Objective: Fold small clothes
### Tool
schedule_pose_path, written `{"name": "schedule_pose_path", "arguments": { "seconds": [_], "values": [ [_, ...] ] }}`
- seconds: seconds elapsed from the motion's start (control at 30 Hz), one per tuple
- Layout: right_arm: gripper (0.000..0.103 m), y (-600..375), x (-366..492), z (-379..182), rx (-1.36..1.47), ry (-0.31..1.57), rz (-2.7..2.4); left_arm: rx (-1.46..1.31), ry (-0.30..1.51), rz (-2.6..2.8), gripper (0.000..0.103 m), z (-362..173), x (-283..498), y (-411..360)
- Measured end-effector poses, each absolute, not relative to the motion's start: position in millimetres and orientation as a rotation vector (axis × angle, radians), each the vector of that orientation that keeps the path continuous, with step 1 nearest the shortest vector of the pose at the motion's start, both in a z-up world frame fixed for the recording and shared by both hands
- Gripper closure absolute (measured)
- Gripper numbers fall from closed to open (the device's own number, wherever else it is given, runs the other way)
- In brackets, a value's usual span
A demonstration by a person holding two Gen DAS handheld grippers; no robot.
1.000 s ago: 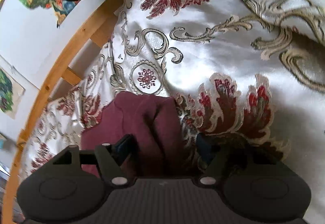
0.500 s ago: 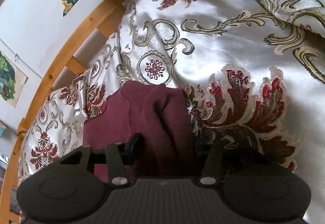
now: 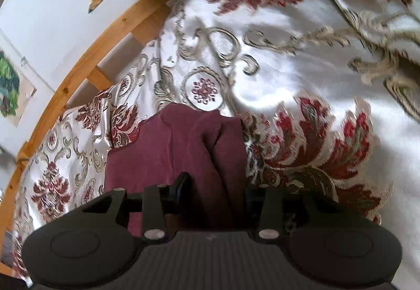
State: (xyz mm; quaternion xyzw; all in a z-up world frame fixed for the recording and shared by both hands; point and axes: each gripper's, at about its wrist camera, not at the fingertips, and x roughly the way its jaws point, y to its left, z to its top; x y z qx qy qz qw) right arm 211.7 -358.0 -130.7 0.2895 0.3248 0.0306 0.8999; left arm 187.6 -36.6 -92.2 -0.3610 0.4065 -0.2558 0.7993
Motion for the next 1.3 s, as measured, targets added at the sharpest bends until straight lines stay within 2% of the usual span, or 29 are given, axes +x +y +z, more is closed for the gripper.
{"name": "schedule_pose_path", "arguments": {
  "seconds": [0.07, 0.13, 0.3, 0.57, 0.8, 1.0, 1.3],
  "values": [
    [0.073, -351, 209, -125, 0.544, 0.656, 0.076, -0.74, 0.872, -0.547, 0.048, -91, 187, -39],
    [0.077, -341, 203, -117, 0.472, 0.626, 0.087, -0.719, 0.865, -0.543, 0.054, -89, 188, -39],
    [0.081, -312, 183, -90, 0.318, 0.509, 0.133, -0.639, 0.823, -0.545, 0.064, -71, 183, -40],
    [0.083, -252, 177, -27, 0.161, 0.366, 0.242, -0.544, 0.631, -0.557, 0.065, -22, 178, -14],
    [0.083, -192, 223, 14, 0.073, 0.266, 0.349, -0.522, 0.466, -0.412, 0.064, -2, 188, 38],
    [0.083, -144, 282, -10, 0.053, 0.326, 0.397, -0.552, 0.48, -0.22, 0.064, -19, 207, 71],
    [0.083, -153, 321, -81, 0.128, 0.504, 0.258, -0.533, 0.685, -0.144, 0.064, -55, 234, 68]
  ]
}}
